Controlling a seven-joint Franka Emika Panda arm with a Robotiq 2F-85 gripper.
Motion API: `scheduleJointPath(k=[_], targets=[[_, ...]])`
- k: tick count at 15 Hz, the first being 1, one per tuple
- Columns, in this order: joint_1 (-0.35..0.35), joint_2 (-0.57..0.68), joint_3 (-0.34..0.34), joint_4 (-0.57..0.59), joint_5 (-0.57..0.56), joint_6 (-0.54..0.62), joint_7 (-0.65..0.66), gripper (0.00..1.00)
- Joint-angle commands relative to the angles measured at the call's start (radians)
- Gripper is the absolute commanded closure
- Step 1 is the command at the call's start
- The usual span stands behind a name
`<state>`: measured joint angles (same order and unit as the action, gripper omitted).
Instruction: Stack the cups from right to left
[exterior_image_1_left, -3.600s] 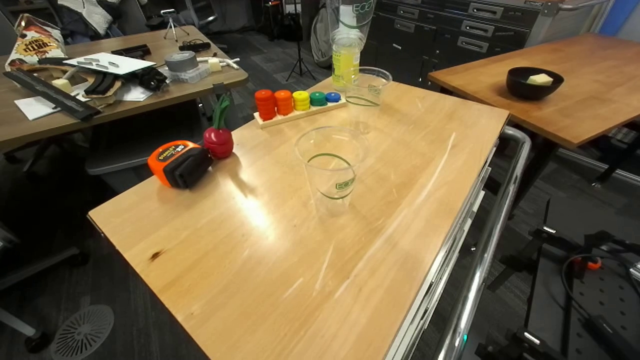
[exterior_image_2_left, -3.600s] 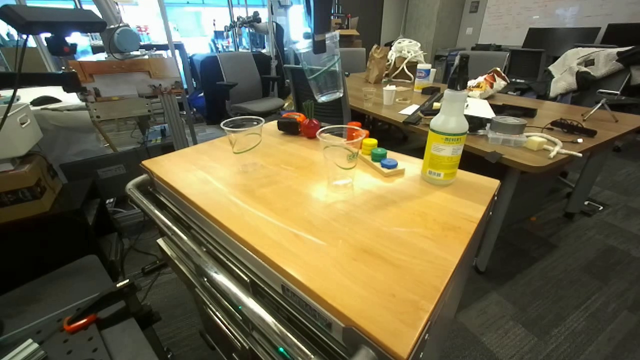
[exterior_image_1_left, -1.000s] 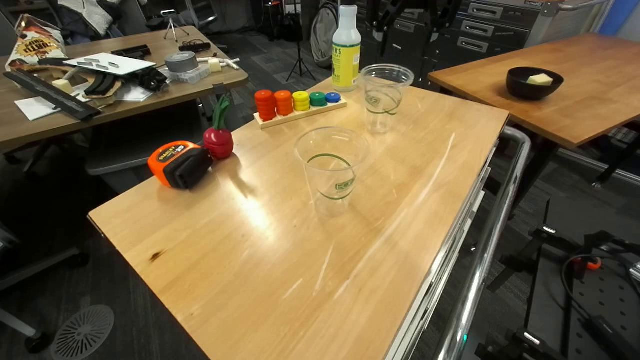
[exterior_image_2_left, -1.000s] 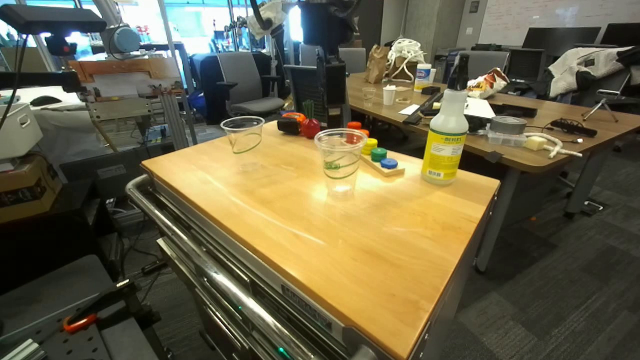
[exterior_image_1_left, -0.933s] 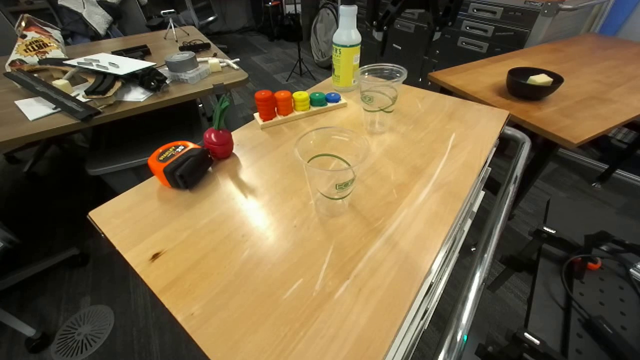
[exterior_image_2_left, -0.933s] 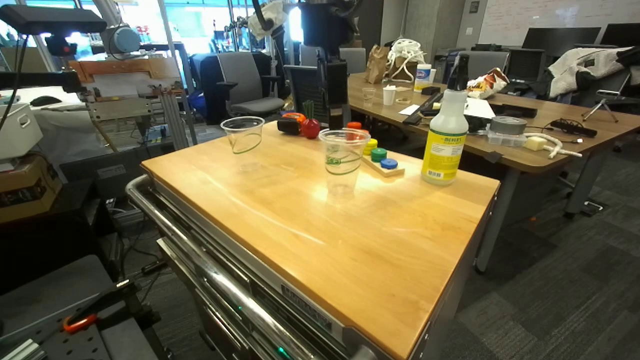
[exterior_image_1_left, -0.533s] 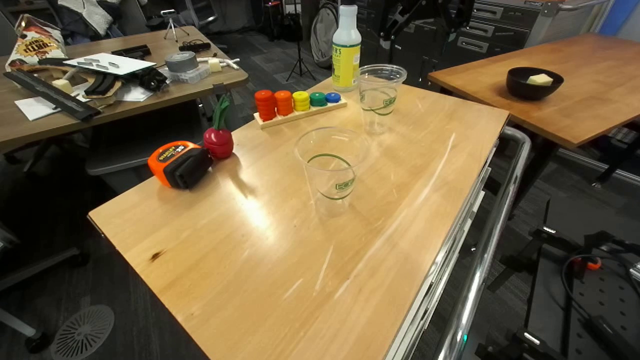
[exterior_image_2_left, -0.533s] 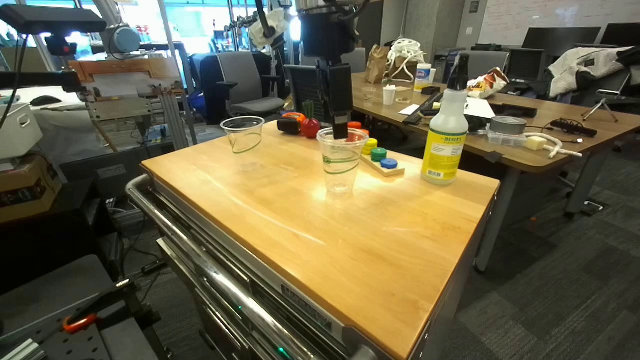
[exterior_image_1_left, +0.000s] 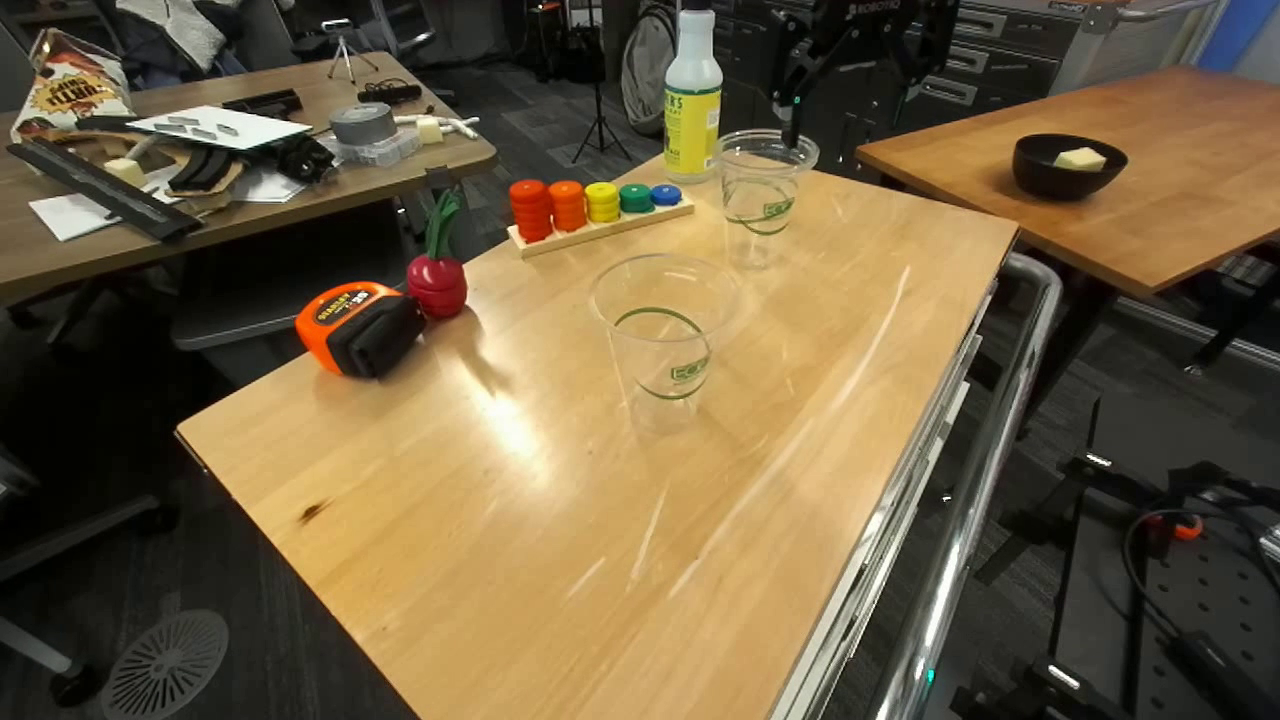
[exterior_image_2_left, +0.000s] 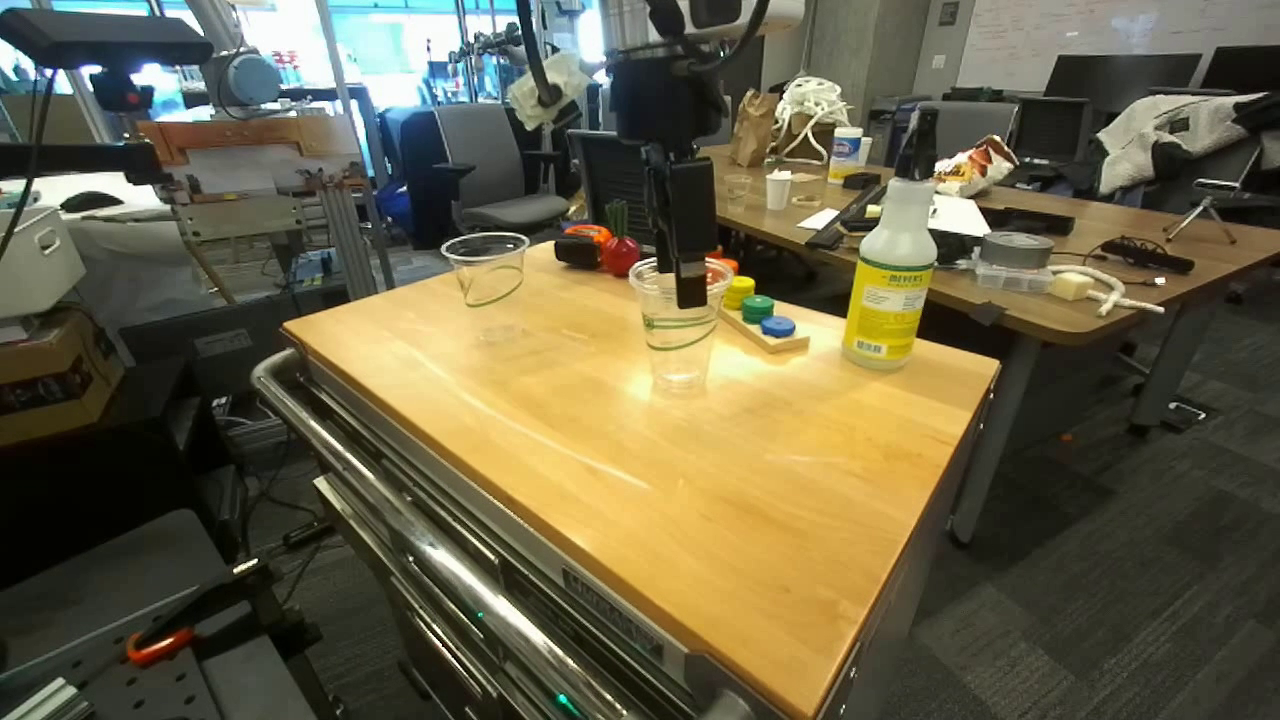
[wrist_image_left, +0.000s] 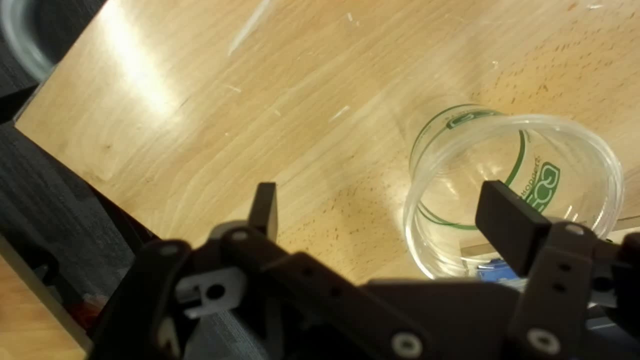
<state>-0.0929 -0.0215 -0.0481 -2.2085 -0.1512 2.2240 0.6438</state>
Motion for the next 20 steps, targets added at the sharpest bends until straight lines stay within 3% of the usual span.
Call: scheduleJointPath(k=[1,2,3,4,13,15,20], targets=[[0.005,0.036,-0.008,0.037,0.005,0.026,0.029,0.0],[0.007,0.045,-0.008,0.041,0.006,0.024,0.036,0.0],[0.008,0.052,-0.009,0.046,0.016,0.018,0.04,0.09],[0.009,0.06,-0.01,0.047,0.021,0.015,0.049,0.26],[0.027,0.103,-0.014,0.06,-0.003,0.055,0.198,0.96],[0.033,0.096,-0.013,0.063,-0.006,0.058,0.253,1.0],[0.049,0.04,0.0,0.055,0.091,-0.03,0.301,0.98]])
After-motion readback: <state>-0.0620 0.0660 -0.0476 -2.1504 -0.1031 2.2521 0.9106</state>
